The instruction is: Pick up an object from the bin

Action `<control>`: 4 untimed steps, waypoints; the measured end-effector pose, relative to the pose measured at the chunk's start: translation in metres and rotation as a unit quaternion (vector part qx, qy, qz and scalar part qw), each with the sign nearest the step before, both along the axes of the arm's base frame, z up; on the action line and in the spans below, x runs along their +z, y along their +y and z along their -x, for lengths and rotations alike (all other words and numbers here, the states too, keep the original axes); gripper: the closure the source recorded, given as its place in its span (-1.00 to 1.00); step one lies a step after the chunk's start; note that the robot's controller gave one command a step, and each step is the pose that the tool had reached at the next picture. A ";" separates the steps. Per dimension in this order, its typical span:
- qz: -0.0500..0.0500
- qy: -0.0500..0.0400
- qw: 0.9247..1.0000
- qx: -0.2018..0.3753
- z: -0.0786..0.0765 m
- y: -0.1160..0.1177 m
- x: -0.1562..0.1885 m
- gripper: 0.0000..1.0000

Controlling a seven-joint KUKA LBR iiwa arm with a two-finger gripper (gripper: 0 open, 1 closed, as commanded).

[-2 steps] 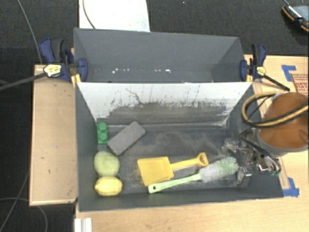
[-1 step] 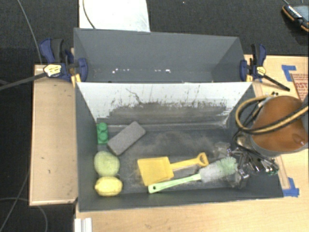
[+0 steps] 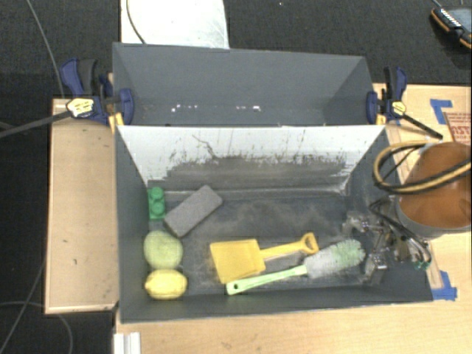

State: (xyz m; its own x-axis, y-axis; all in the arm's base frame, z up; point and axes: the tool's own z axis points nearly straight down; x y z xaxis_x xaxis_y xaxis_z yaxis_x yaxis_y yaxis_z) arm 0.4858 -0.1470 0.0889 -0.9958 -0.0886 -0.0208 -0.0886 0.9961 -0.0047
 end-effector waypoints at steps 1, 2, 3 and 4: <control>0.000 -0.002 0.995 0.103 0.000 0.010 0.002 -1.00; -0.001 0.001 1.000 -0.003 0.004 0.000 -0.019 -1.00; 0.000 -0.004 0.998 0.070 0.002 0.000 -0.015 -1.00; 0.000 -0.002 1.000 0.004 -0.004 -0.003 -0.019 -1.00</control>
Offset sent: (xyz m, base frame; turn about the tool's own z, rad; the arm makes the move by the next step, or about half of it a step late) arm -0.0041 0.0000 -0.0189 0.0048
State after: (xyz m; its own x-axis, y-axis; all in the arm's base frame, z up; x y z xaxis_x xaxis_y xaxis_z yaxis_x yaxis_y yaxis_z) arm 0.4898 -0.1499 0.0704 -0.9950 -0.0972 -0.0249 -0.0972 0.9953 -0.0042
